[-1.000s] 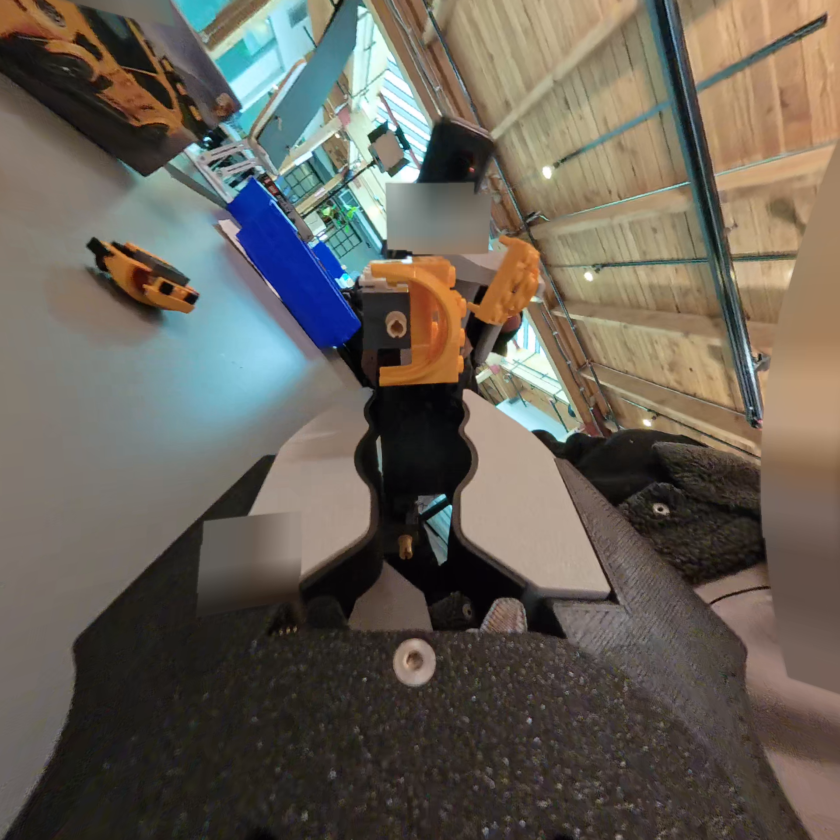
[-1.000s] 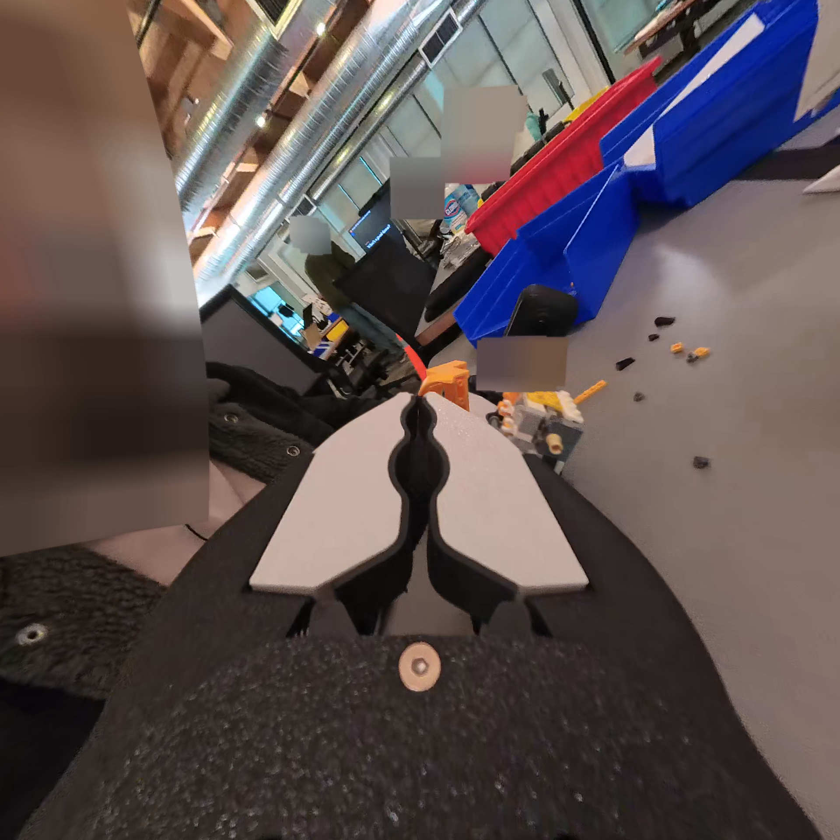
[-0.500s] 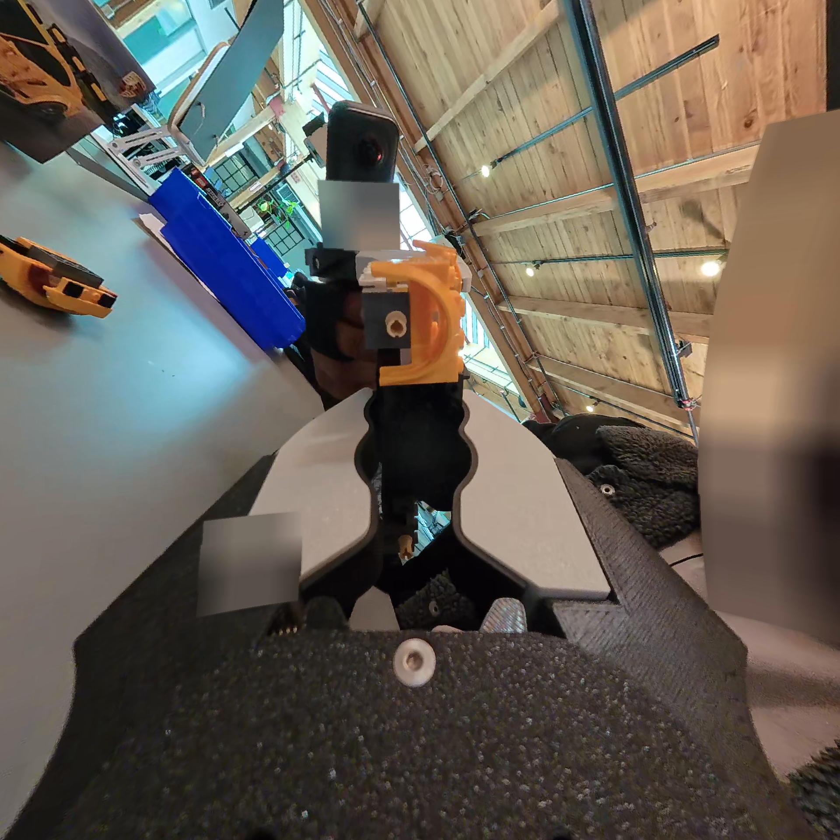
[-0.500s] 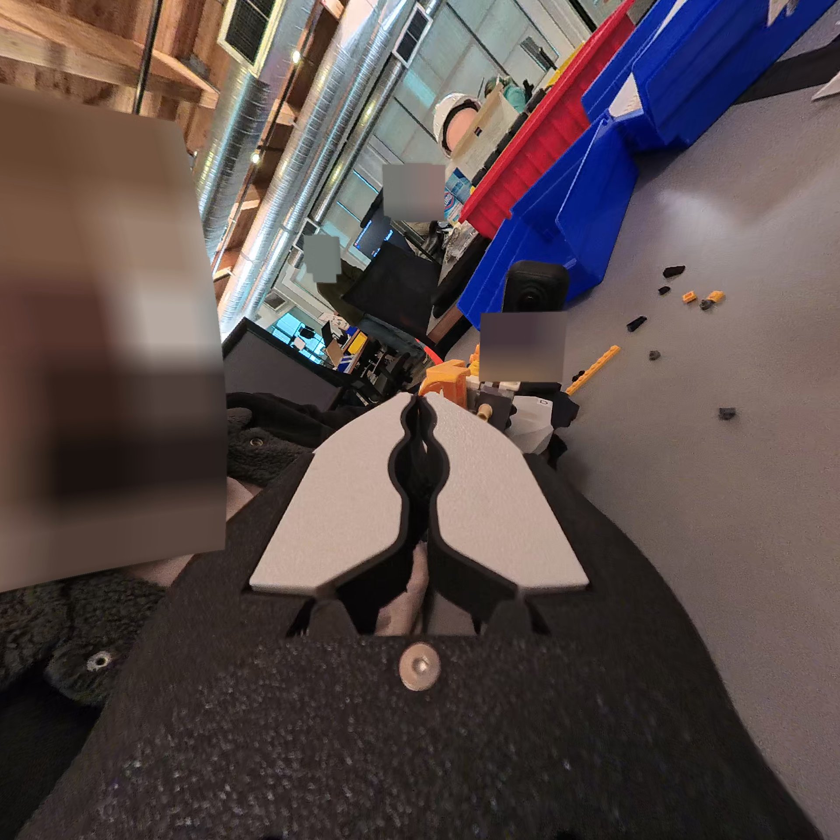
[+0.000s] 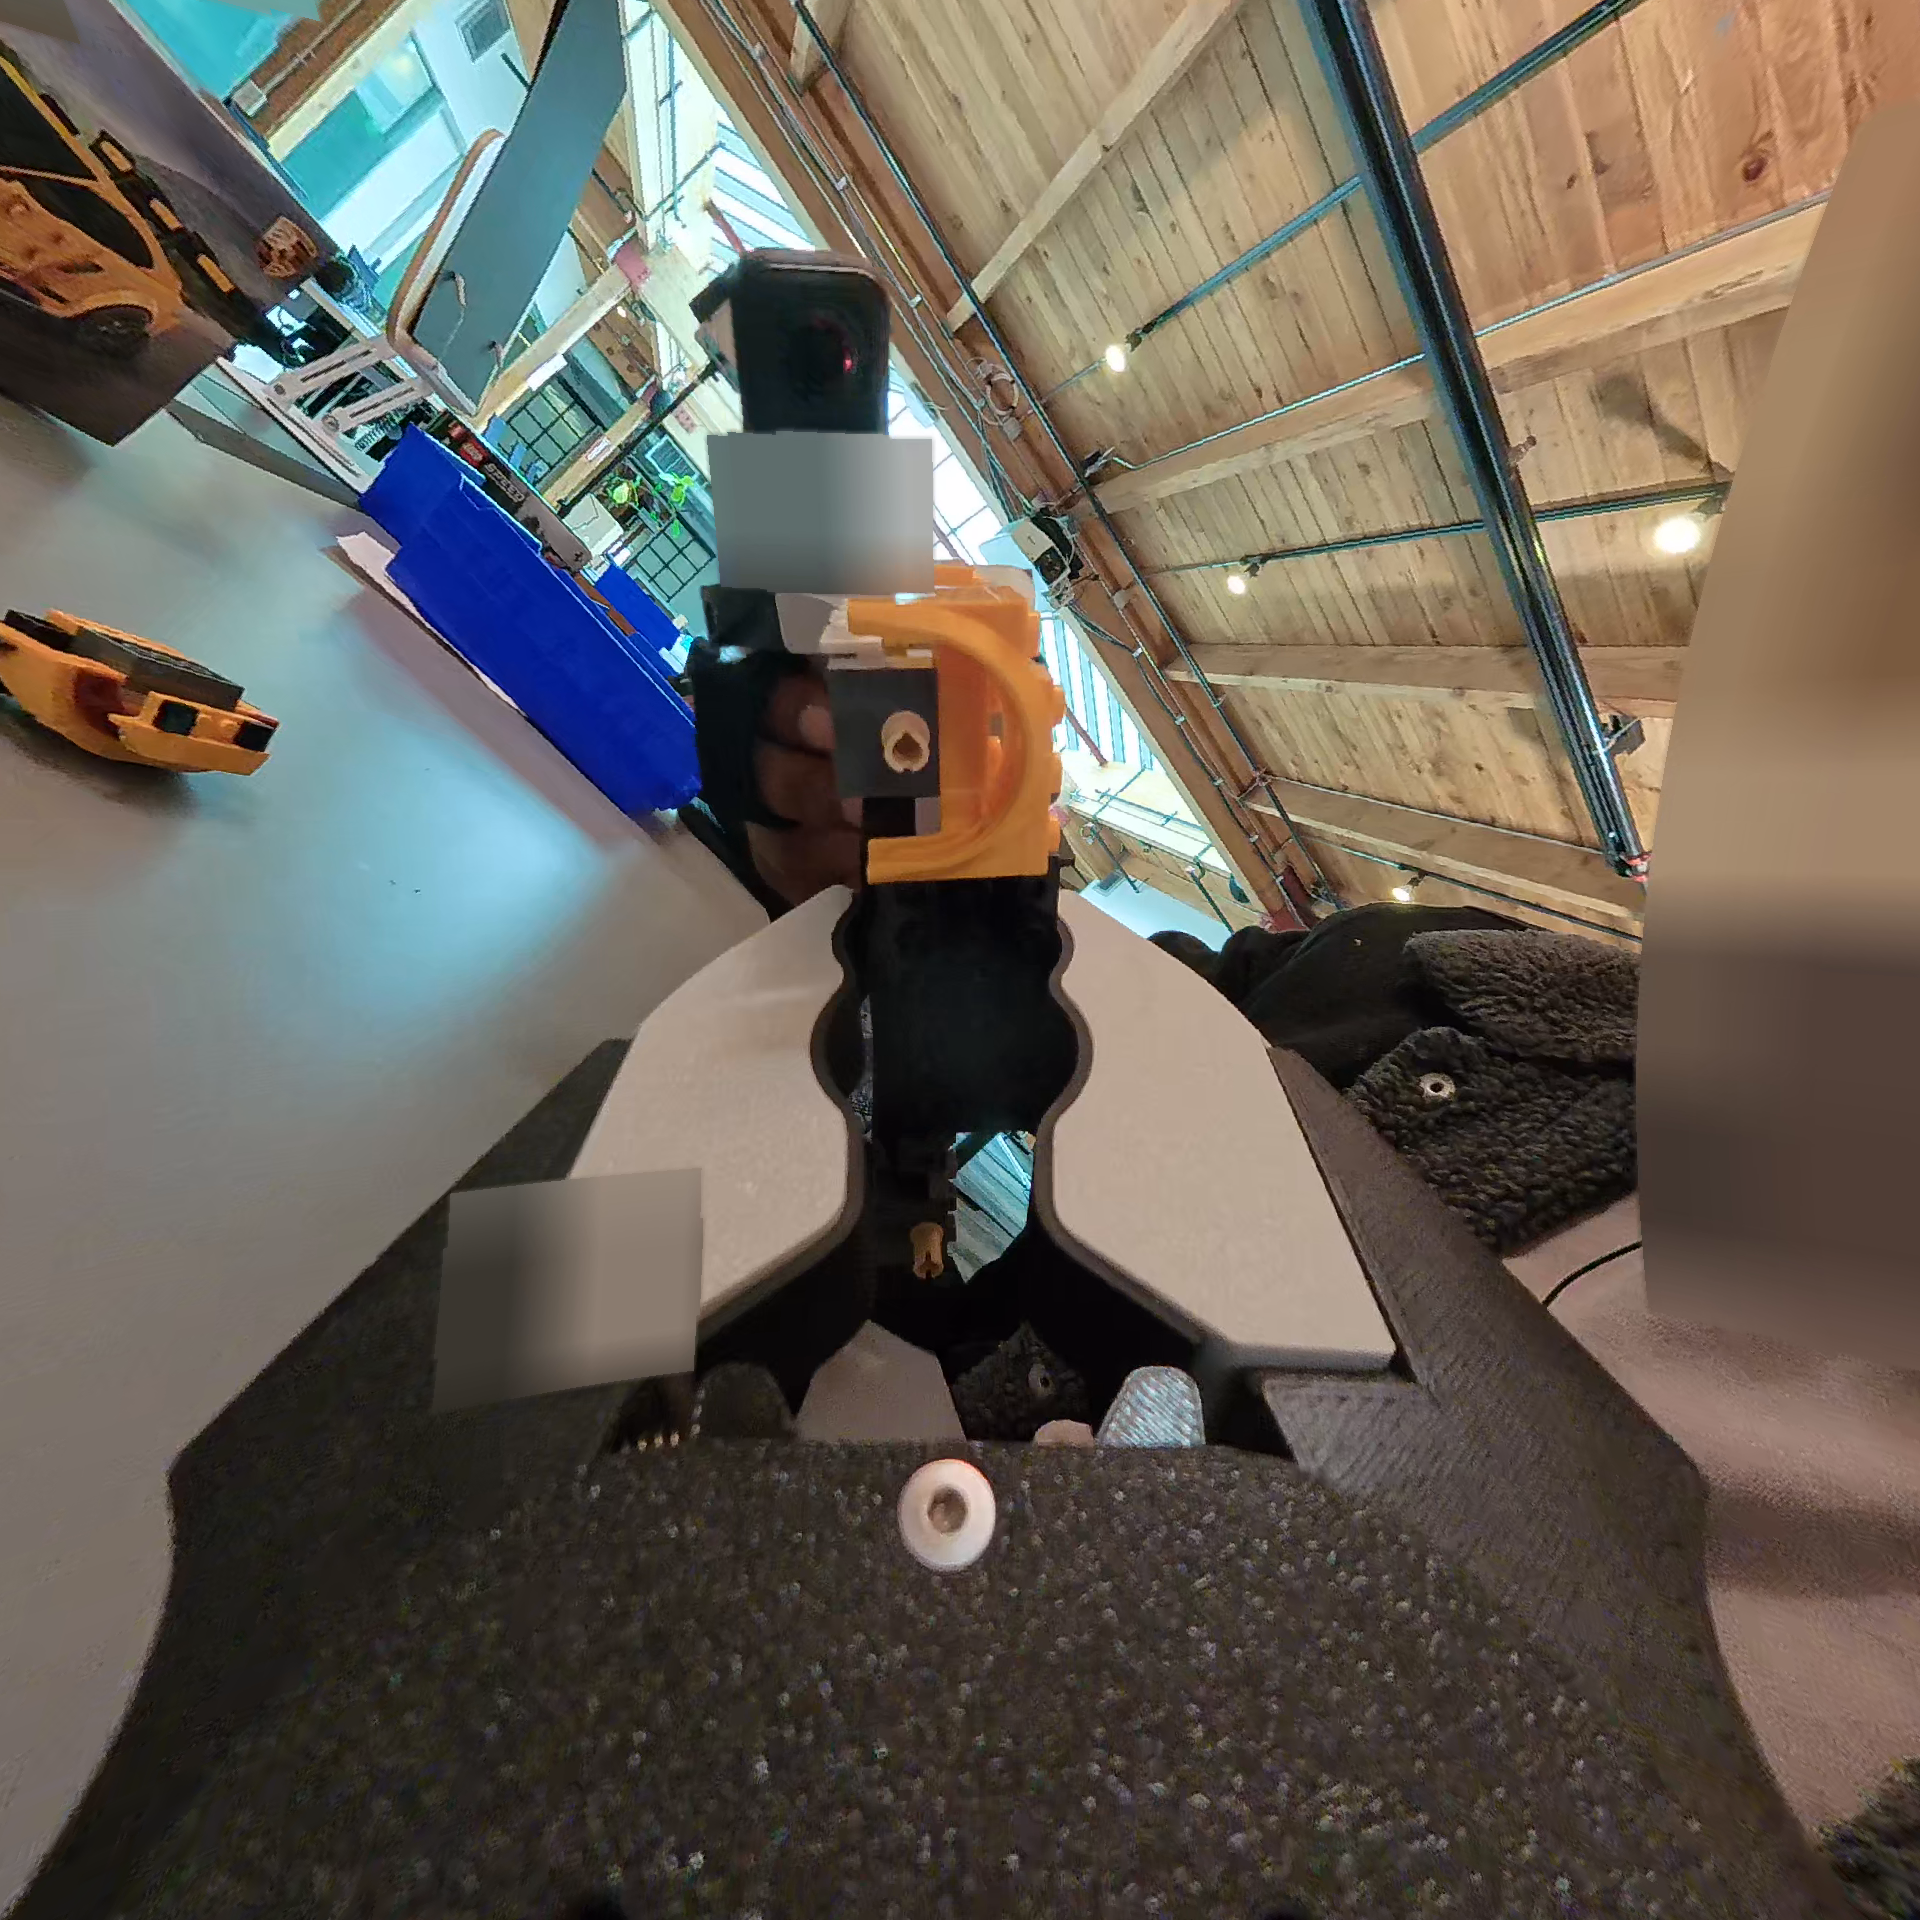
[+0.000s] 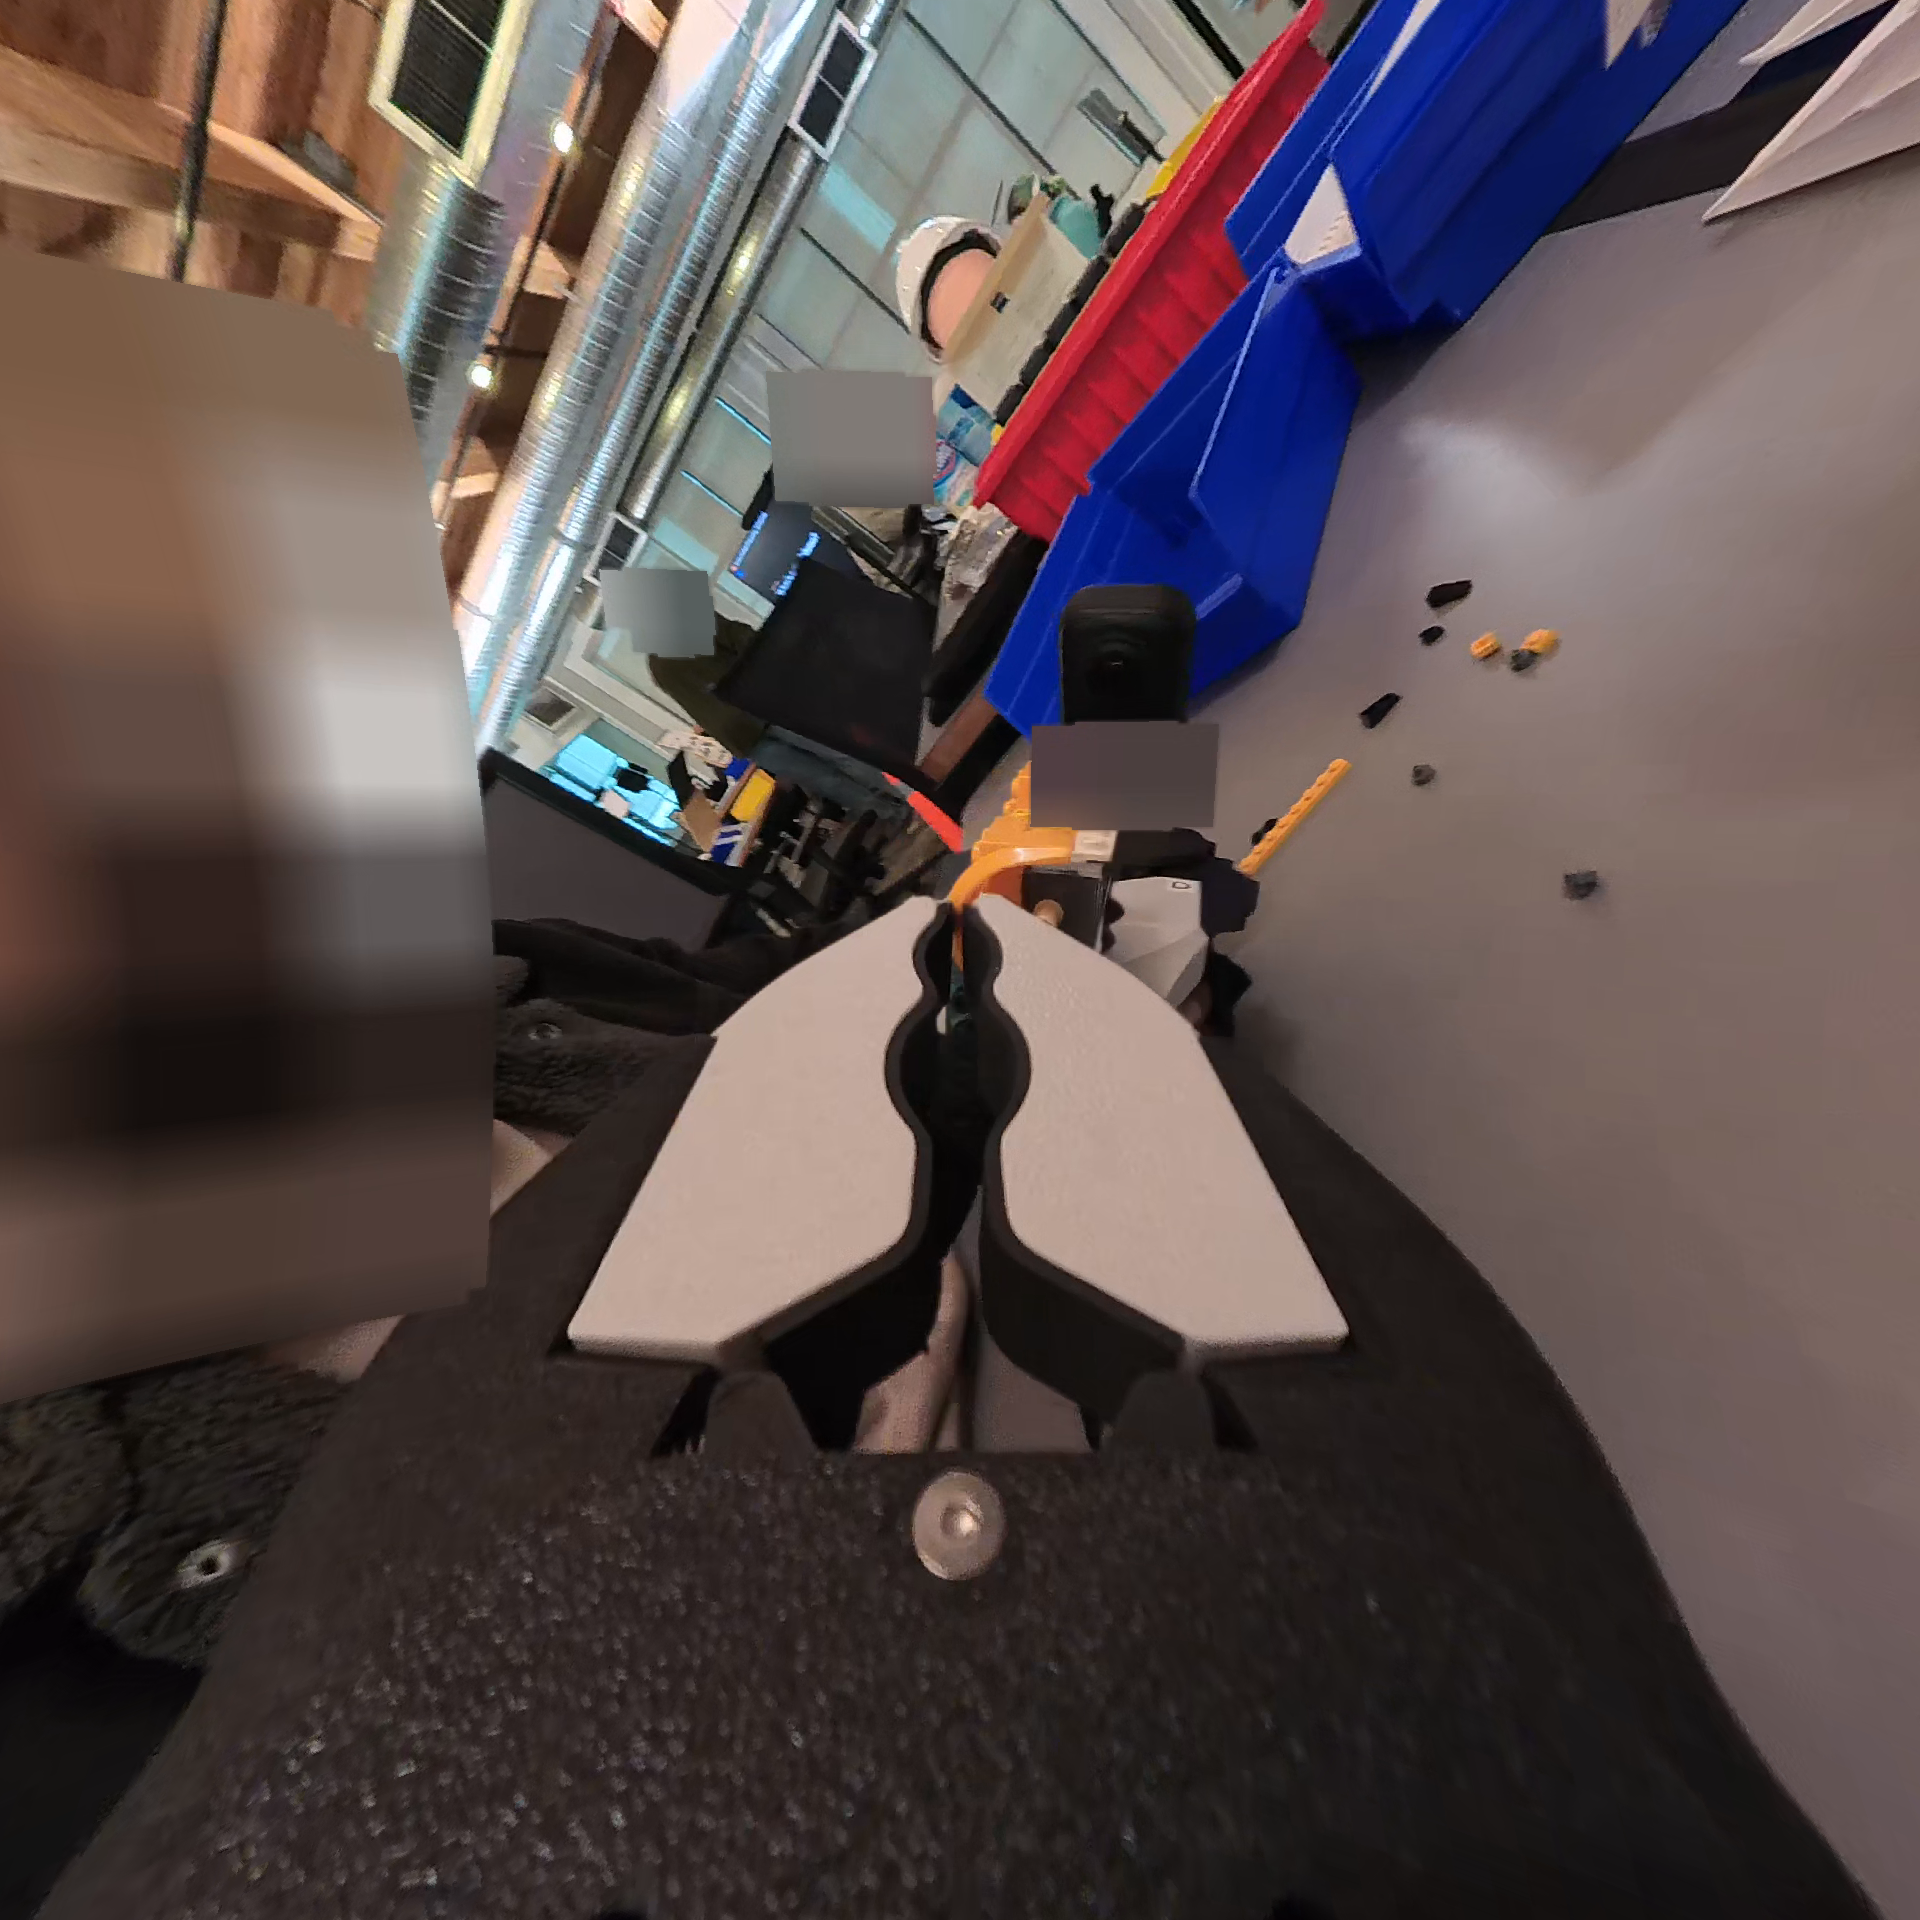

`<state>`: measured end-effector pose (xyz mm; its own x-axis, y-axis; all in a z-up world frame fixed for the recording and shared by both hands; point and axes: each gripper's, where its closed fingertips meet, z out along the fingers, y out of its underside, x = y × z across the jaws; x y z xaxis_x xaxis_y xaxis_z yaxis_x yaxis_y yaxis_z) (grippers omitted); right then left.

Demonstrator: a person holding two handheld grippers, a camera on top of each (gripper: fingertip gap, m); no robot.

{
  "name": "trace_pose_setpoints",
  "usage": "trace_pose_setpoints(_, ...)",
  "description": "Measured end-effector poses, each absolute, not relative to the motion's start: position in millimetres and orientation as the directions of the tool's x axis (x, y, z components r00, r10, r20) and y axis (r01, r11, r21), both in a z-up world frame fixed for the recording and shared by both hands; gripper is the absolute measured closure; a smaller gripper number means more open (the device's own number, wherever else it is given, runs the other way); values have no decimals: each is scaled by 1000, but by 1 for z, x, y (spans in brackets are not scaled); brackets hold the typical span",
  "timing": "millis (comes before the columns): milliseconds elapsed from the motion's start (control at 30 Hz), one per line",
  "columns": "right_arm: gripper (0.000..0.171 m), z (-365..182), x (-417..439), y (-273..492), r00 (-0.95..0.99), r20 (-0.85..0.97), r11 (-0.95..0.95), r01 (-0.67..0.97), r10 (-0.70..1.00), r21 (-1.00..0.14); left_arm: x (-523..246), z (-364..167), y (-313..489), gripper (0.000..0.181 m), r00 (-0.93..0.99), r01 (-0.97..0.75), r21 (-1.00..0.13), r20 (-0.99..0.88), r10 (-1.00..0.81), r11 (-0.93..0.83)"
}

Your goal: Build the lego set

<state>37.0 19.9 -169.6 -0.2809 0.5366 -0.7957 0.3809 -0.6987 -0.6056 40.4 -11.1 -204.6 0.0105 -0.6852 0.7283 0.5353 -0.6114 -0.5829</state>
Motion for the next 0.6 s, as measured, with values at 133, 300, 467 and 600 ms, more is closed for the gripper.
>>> trace_pose_setpoints(133, 167, -171, 34, 18, -247, -739, -640, 379, 627, -669, 40, -204, -10, 151, 16, 540, -585, 726, -687, -605)
trace_pose_setpoints(300, 160, -171, 29, 16, -213, -657, -565, 364, 724, -741, 38, -204, -10, 151, 25, 547, -588, 723, -690, -596)
trace_pose_setpoints(467, 162, -175, 25, 20, -121, -537, -467, 359, 835, -808, 36, -205, -7, 151, 74, 552, -609, 716, -695, -569)
trace_pose_setpoints(600, 162, -176, 23, 21, -53, -382, -340, 356, 922, -870, 36, -206, -5, 151, 174, 536, -679, 670, -721, -502)
